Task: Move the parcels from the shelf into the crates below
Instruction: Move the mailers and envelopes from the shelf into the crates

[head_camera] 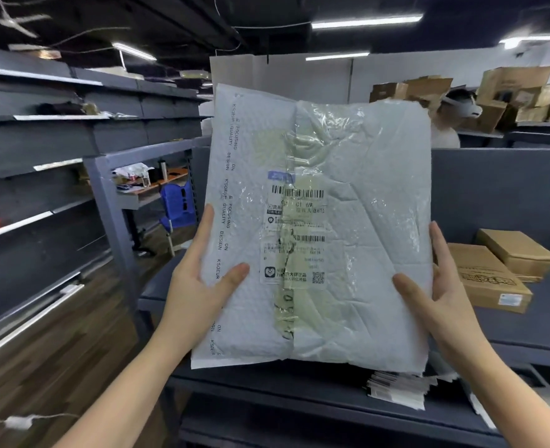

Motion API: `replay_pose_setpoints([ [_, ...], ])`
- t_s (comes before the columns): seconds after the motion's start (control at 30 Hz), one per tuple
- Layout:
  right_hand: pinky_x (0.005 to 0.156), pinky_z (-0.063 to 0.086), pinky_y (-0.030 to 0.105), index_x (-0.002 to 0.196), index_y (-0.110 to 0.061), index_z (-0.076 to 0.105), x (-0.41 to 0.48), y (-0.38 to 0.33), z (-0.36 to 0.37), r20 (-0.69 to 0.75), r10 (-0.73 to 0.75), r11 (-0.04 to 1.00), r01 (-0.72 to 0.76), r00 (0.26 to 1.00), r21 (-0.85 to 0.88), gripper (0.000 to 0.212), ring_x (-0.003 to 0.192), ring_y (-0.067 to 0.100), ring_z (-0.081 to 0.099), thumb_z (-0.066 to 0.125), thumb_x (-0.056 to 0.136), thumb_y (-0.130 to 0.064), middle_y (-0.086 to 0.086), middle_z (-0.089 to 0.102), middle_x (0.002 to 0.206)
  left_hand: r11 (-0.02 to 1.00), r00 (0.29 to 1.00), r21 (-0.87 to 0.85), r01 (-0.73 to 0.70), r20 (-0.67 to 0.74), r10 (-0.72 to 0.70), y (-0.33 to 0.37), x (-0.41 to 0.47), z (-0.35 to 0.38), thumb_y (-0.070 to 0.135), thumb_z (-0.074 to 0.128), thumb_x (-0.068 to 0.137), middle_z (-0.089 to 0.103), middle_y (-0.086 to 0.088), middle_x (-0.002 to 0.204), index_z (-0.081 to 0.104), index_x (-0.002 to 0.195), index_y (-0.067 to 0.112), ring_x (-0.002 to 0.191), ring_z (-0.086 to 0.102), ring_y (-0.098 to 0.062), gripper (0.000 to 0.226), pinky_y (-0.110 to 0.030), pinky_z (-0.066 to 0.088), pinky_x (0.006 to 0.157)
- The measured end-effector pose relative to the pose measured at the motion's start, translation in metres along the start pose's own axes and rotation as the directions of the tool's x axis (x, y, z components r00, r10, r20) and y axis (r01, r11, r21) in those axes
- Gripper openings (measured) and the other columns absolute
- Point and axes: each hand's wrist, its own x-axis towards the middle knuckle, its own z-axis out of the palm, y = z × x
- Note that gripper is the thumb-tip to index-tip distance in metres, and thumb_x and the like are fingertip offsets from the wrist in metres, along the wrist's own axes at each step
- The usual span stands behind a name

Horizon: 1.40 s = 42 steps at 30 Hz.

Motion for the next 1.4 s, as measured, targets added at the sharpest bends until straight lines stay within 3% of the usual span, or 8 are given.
replay_pose_setpoints([
  [0.13, 0.11, 0.037, 0.047, 0.138, -0.059, 0.021, -0.006, 0.009, 0.002, 0.057, 0.035, 0.999, -0.035, 0.998, -0.014, 0.097, 0.132, 0.002, 0.041, 0.075, 0.057, -0.063, -0.025, 0.034, 0.148, 0.999, 0.998, 0.023, 0.047, -0.035, -0.046, 0.0, -0.014, -0.002, 0.029, 0.067, 0.073, 0.033, 0.022, 0.148, 0.025, 0.129, 0.061, 0.134, 0.037, 0.0, 0.077, -0.041, 0.034, 0.112],
  [0.33, 0.105, 0.04, 0.035, 0.143, -0.05, 0.025, -0.017, 0.022, 0.014, 0.106, 0.06, 0.997, -0.053, 0.993, -0.061, 0.082, 0.127, -0.005, 0.044, 0.069, 0.073, -0.047, -0.03, 0.04, 0.142, 0.991, 0.988, 0.037, 0.126, -0.089, -0.123, -0.008, -0.042, -0.011, 0.017, 0.068, 0.08, 0.029, 0.042, 0.135, 0.015, 0.139, 0.051, 0.126, 0.037, 0.013, 0.086, -0.018, 0.037, 0.105],
  [0.53, 0.099, 0.047, 0.036, 0.139, -0.05, 0.031, -0.029, 0.032, 0.039, 0.18, 0.113, 0.993, -0.107, 0.977, -0.042, 0.073, 0.119, -0.002, 0.052, 0.071, 0.078, -0.043, -0.028, 0.048, 0.135, 0.975, 0.972, 0.045, 0.216, -0.1, -0.211, -0.021, -0.06, -0.034, 0.03, 0.069, 0.075, 0.035, 0.024, 0.147, 0.017, 0.132, 0.062, 0.131, 0.042, -0.001, 0.084, -0.041, 0.039, 0.108],
  [0.8, 0.101, 0.046, 0.045, 0.139, -0.05, 0.031, -0.043, 0.045, 0.076, 0.165, 0.192, 0.981, -0.185, 0.967, -0.059, 0.076, 0.121, 0.008, 0.054, 0.068, 0.072, -0.047, -0.021, 0.05, 0.137, 0.969, 0.969, 0.036, 0.243, -0.052, -0.241, -0.051, -0.059, -0.068, 0.029, 0.07, 0.077, 0.035, 0.021, 0.148, 0.022, 0.133, 0.059, 0.133, 0.04, -0.004, 0.079, -0.046, 0.037, 0.109],
  [0.93, 0.102, 0.046, 0.041, 0.14, -0.049, 0.031, -0.054, 0.047, 0.103, 0.101, 0.211, 0.976, -0.204, 0.972, -0.076, 0.076, 0.121, 0.004, 0.053, 0.071, 0.077, -0.041, -0.023, 0.05, 0.136, 0.972, 0.972, 0.024, 0.235, 0.024, -0.236, -0.076, -0.049, -0.089, 0.021, 0.068, 0.083, 0.035, 0.023, 0.147, 0.019, 0.148, 0.039, 0.13, 0.041, 0.003, 0.084, -0.038, 0.038, 0.11],
  [1.07, 0.095, 0.049, 0.036, 0.14, -0.045, 0.034, -0.074, 0.05, 0.14, 0.033, 0.215, 0.975, -0.213, 0.976, -0.066, 0.069, 0.116, 0.003, 0.056, 0.07, 0.082, -0.031, -0.021, 0.054, 0.132, 0.973, 0.967, 0.029, 0.228, 0.106, -0.23, -0.106, -0.038, -0.118, 0.016, 0.066, 0.085, 0.028, 0.041, 0.135, 0.014, 0.149, 0.034, 0.119, 0.034, 0.026, 0.084, -0.014, 0.035, 0.105],
  [1.2, 0.092, 0.049, 0.032, 0.14, -0.045, 0.034, -0.095, 0.058, 0.181, -0.036, 0.257, 0.964, -0.258, 0.966, -0.058, 0.068, 0.116, 0.003, 0.056, 0.064, 0.081, -0.029, -0.022, 0.052, 0.132, 0.975, 0.954, 0.023, 0.221, 0.203, -0.221, -0.142, -0.034, -0.15, 0.016, 0.066, 0.085, 0.034, 0.022, 0.148, 0.015, 0.151, 0.031, 0.132, 0.039, 0.002, 0.084, -0.032, 0.035, 0.111],
  [1.4, 0.087, 0.044, 0.019, 0.131, -0.055, 0.033, -0.135, 0.07, 0.214, -0.137, 0.33, 0.92, -0.351, 0.934, -0.176, 0.062, 0.11, -0.011, 0.053, 0.063, 0.087, -0.023, -0.038, 0.051, 0.122, 0.958, 0.91, 0.024, 0.286, 0.308, -0.279, -0.178, -0.049, -0.175, 0.025, 0.066, 0.083, 0.026, 0.017, 0.153, 0.014, 0.151, 0.031, 0.139, 0.029, -0.004, 0.086, -0.042, 0.028, 0.115],
])
